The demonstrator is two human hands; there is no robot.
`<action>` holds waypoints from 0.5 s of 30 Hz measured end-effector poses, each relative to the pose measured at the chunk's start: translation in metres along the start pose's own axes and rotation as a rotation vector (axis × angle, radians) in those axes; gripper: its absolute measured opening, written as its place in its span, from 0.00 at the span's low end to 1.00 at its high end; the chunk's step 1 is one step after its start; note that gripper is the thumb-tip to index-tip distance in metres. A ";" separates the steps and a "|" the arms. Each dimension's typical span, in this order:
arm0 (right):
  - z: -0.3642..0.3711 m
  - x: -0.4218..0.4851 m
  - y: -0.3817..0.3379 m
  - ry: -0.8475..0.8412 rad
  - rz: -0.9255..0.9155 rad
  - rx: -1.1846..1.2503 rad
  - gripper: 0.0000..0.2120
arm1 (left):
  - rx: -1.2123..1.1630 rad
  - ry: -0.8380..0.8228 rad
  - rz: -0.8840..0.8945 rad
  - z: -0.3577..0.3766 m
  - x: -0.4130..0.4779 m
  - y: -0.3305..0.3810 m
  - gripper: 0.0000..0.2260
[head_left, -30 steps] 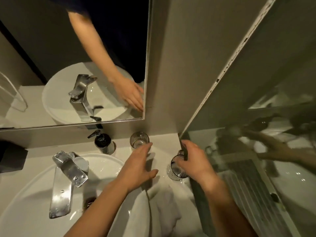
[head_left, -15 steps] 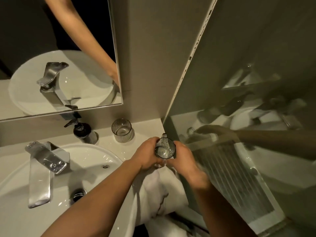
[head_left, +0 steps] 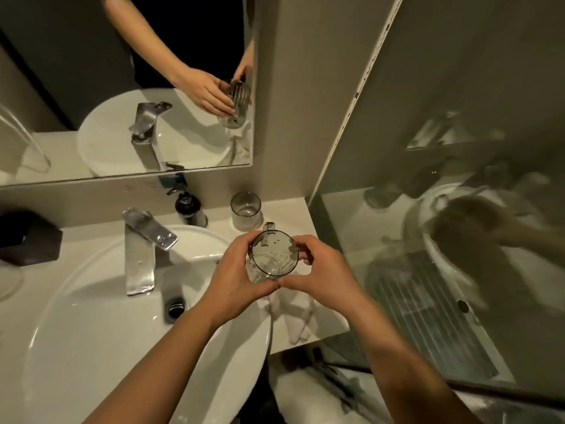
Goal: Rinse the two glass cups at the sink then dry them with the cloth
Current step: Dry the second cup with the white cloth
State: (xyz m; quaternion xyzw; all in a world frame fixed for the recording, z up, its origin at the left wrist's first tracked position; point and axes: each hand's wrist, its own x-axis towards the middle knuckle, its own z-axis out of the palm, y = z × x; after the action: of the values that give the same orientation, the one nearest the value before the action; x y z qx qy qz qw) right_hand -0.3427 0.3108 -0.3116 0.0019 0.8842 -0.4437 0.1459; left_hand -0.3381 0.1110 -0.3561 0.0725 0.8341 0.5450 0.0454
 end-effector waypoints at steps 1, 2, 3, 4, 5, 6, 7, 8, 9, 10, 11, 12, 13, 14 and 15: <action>0.006 -0.001 0.000 -0.049 -0.005 0.014 0.36 | -0.001 0.034 -0.023 -0.004 -0.010 -0.003 0.40; 0.011 -0.001 0.000 -0.104 -0.012 0.058 0.35 | 0.000 0.069 -0.050 -0.007 -0.018 -0.006 0.39; 0.017 0.002 0.004 -0.139 -0.002 0.115 0.33 | -0.002 0.104 -0.078 -0.010 -0.026 -0.010 0.38; 0.022 0.006 0.010 -0.140 0.027 0.186 0.29 | -0.007 0.137 -0.103 -0.014 -0.034 -0.014 0.38; 0.027 0.011 0.019 -0.101 0.071 0.211 0.25 | -0.010 0.164 -0.132 -0.018 -0.041 -0.019 0.38; 0.034 0.018 0.031 -0.046 0.127 0.181 0.22 | -0.012 0.182 -0.156 -0.022 -0.047 -0.023 0.39; 0.041 0.024 0.045 -0.001 0.185 0.074 0.21 | -0.011 0.191 -0.176 -0.026 -0.054 -0.027 0.40; 0.049 0.030 0.060 0.006 0.244 -0.063 0.22 | -0.006 0.193 -0.191 -0.029 -0.061 -0.030 0.40; 0.058 0.035 0.073 -0.032 0.298 -0.218 0.24 | 0.004 0.194 -0.200 -0.033 -0.067 -0.032 0.40; 0.067 0.038 0.083 -0.092 0.344 -0.366 0.25 | 0.017 0.194 -0.206 -0.036 -0.073 -0.033 0.39; 0.076 0.038 0.090 -0.154 0.375 -0.483 0.26 | 0.026 0.196 -0.209 -0.039 -0.078 -0.033 0.39; 0.085 0.037 0.096 -0.195 0.389 -0.567 0.26 | 0.029 0.200 -0.209 -0.042 -0.082 -0.033 0.39; 0.093 0.036 0.100 -0.199 0.381 -0.636 0.25 | 0.027 0.205 -0.211 -0.045 -0.085 -0.034 0.39; 0.101 0.035 0.104 -0.172 0.360 -0.693 0.24 | 0.025 0.210 -0.211 -0.048 -0.087 -0.034 0.40; 0.106 0.034 0.107 -0.130 0.342 -0.726 0.22 | 0.029 0.214 -0.210 -0.051 -0.090 -0.033 0.40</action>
State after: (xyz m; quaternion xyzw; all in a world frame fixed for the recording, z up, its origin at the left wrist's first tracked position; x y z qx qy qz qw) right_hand -0.3338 0.2887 -0.4640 0.0690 0.9593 -0.0711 0.2644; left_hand -0.2601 0.0364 -0.3665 -0.0732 0.8449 0.5297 0.0121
